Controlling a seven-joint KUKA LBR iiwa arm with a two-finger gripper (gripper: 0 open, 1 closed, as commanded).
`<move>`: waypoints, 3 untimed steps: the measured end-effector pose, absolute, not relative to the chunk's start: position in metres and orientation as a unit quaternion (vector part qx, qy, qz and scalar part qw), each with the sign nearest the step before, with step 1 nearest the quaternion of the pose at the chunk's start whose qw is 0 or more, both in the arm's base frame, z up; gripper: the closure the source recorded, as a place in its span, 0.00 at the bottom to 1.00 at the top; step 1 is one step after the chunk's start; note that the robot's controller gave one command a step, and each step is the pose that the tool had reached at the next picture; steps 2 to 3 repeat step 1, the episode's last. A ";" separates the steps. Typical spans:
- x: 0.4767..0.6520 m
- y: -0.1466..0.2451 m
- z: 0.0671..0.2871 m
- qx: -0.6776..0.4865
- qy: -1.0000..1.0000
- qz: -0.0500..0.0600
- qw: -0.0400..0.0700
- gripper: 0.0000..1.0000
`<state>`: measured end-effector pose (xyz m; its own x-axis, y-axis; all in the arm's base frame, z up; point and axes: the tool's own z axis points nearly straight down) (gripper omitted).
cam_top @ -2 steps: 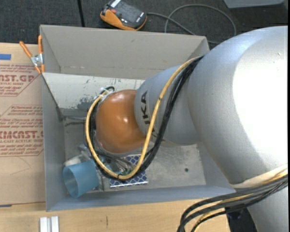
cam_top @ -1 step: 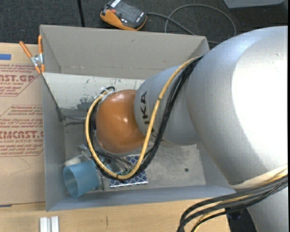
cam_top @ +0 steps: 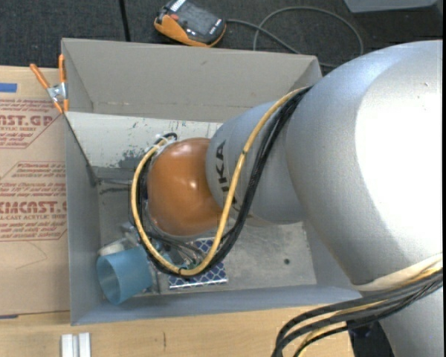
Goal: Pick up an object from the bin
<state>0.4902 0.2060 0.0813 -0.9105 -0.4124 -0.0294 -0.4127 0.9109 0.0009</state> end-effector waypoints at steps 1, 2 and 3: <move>0.490 0.206 0.081 -0.211 0.977 0.004 0.014 1.00; 0.490 0.206 0.081 -0.211 0.977 0.004 0.014 1.00; 0.490 0.206 0.081 -0.211 0.977 0.004 0.014 1.00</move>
Offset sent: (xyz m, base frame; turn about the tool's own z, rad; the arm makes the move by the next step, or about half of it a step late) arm 0.0000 0.0000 0.0000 0.0000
